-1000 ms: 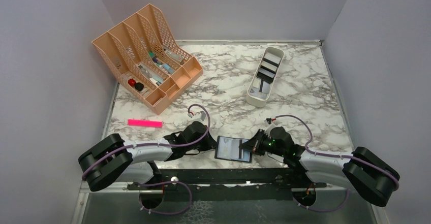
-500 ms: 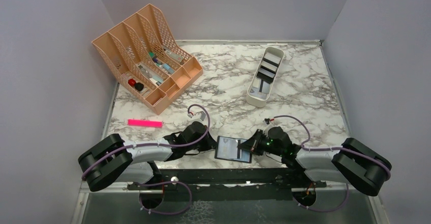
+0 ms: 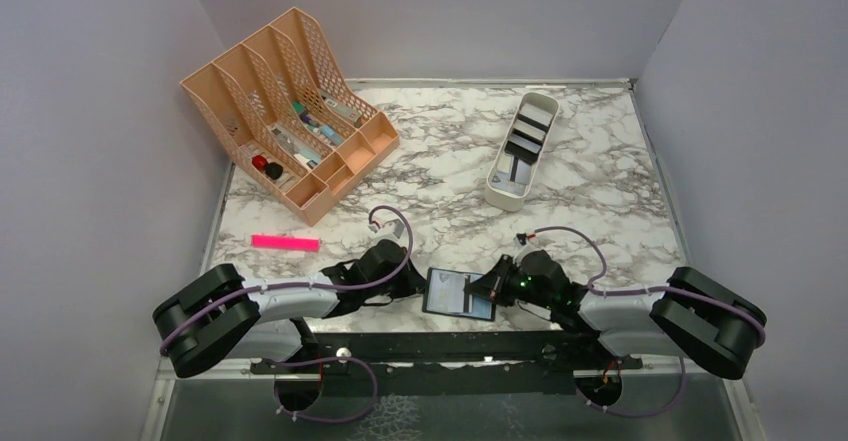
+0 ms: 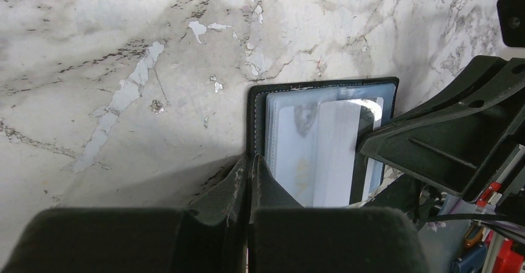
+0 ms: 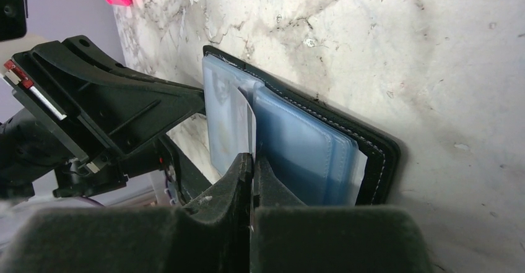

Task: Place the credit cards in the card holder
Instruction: Insert the credit card into the card holder.

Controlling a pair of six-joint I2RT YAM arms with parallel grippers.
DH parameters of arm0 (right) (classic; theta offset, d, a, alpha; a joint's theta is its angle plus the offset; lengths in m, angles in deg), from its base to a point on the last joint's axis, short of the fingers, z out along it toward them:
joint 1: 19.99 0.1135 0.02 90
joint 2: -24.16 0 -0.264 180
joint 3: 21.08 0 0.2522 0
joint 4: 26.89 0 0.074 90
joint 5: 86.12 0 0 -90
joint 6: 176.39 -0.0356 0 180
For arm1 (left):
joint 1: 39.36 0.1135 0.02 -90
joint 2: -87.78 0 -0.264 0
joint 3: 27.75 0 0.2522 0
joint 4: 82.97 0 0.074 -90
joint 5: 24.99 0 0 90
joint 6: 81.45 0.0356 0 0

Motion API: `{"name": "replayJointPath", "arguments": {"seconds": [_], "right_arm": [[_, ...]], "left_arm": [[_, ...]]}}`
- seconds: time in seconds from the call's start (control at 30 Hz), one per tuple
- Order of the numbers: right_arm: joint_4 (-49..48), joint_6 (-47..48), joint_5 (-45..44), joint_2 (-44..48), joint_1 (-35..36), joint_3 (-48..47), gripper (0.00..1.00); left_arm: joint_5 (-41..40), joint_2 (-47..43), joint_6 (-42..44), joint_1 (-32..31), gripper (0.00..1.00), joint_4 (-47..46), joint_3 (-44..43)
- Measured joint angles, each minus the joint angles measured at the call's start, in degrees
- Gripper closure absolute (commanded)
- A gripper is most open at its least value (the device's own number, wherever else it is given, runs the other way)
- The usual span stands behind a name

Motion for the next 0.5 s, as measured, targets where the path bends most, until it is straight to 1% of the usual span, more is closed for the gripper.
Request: {"name": "replayJointPath", "arguments": {"seconds": [0.13,0.3,0.37,0.5], "right_arm": [[0.02,-0.13,-0.94,-0.42,0.59,-0.39,0.98],[0.17,0.15,-1.36,-2.32,0.94,-2.34,0.97],[1.01,0.57,-1.84,-3.43,1.01,-3.89,0.96],[4.02,2.40,-3.17,-5.84,1.03,-8.15,0.89]], "left_arm": [[0.00,-0.76,-0.66,-0.31,0.99,-0.22,0.63],[0.24,-1.03,-0.96,-0.26,0.99,-1.33,1.40],[1.11,-0.85,-1.55,0.26,0.99,-3.28,2.36],[2.71,-0.13,-2.29,1.73,0.99,-5.62,3.13]]}}
